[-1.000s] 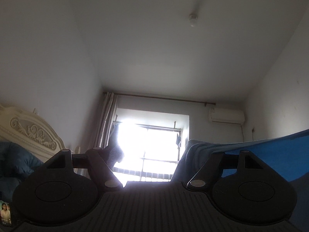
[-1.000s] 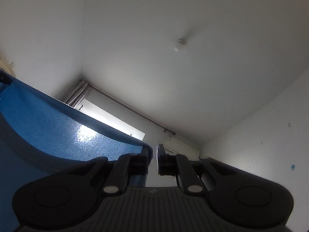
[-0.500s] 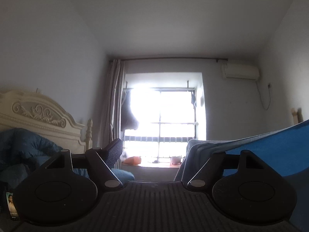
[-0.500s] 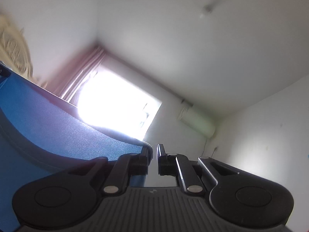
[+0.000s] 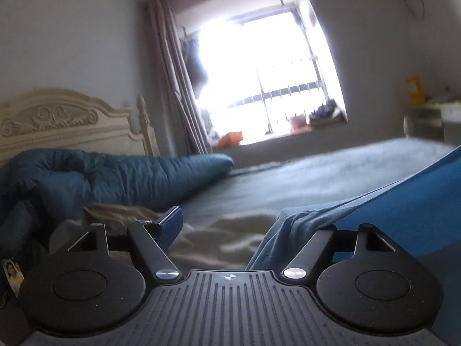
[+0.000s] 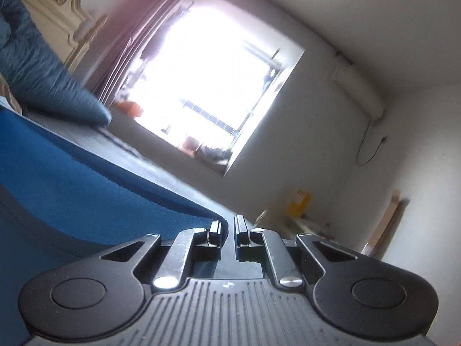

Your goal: Fold clothes

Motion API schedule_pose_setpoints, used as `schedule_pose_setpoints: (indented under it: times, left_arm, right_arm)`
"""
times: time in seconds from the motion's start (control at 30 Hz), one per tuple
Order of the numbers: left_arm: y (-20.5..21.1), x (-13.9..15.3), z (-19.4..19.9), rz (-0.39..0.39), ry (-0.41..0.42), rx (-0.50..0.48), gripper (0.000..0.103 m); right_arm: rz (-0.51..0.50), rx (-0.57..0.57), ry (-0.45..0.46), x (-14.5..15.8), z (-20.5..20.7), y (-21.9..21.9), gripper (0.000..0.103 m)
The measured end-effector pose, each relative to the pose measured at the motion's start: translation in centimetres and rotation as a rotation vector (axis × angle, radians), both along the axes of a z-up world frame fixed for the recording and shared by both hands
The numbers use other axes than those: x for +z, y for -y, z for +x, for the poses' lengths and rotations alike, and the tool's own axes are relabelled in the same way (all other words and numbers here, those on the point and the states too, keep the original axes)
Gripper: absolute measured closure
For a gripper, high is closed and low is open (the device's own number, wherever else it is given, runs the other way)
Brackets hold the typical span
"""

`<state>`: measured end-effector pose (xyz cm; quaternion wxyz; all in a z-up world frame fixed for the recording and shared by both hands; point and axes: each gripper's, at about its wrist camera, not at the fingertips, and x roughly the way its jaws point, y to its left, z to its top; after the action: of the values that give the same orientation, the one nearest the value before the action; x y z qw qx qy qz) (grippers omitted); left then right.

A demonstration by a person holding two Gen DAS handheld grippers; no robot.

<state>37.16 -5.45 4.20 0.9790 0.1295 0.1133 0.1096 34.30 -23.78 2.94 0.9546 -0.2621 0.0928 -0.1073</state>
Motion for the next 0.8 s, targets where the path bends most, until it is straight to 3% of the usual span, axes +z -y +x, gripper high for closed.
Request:
schedule_pose_setpoints:
  times: [0.1, 0.23, 0.3, 0.33, 0.4, 0.43, 0.47, 0.63, 0.7, 0.8]
  left_arm:
    - [0.6, -5.0, 2.8, 0.036, -0.212, -0.003, 0.027]
    - [1.1, -7.9, 3.9, 0.072, -0.376, -0.024, 0.025]
    - [1.3, -8.1, 3.8, 0.067, -0.429, -0.057, 0.025]
    - [1.4, -7.8, 3.5, 0.057, -0.43, -0.072, 0.022]
    - [1.2, -6.7, 2.6, 0.032, -0.418, -0.101, 0.019]
    - [0.9, -6.0, 2.1, -0.001, -0.417, -0.114, 0.013]
    - [0.3, -5.4, 2.3, -0.061, -0.435, -0.131, 0.008]
    - [-2.6, -3.1, 3.0, -0.391, -0.54, -0.161, 0.007]
    - [-3.1, -2.7, 2.8, -0.427, -0.56, -0.124, 0.007]
    - [-2.7, -2.6, 2.9, -0.38, -0.587, -0.107, 0.007]
  right_arm:
    - [0.073, -0.011, -0.18, -5.6, 3.0, -0.1, 0.094]
    - [0.177, -0.001, -0.487, -12.8, 5.3, -0.9, 0.085]
    - [0.217, 0.037, -0.593, -14.5, 5.3, -1.0, 0.068]
    - [0.222, 0.052, -0.59, -14.6, 4.9, -0.9, 0.065]
    - [0.22, 0.067, -0.554, -12.7, 4.0, -0.4, 0.051]
    - [0.219, 0.075, -0.536, -11.7, 3.6, -0.1, 0.05]
    - [0.234, 0.079, -0.526, -8.3, 2.1, 0.7, 0.048]
    - [0.371, 0.086, -0.528, -3.4, -0.2, 3.4, 0.039]
    - [0.412, 0.092, -0.529, -2.6, -1.1, 3.9, 0.039]
    - [0.442, 0.112, -0.527, -2.6, -1.9, 3.5, 0.039]
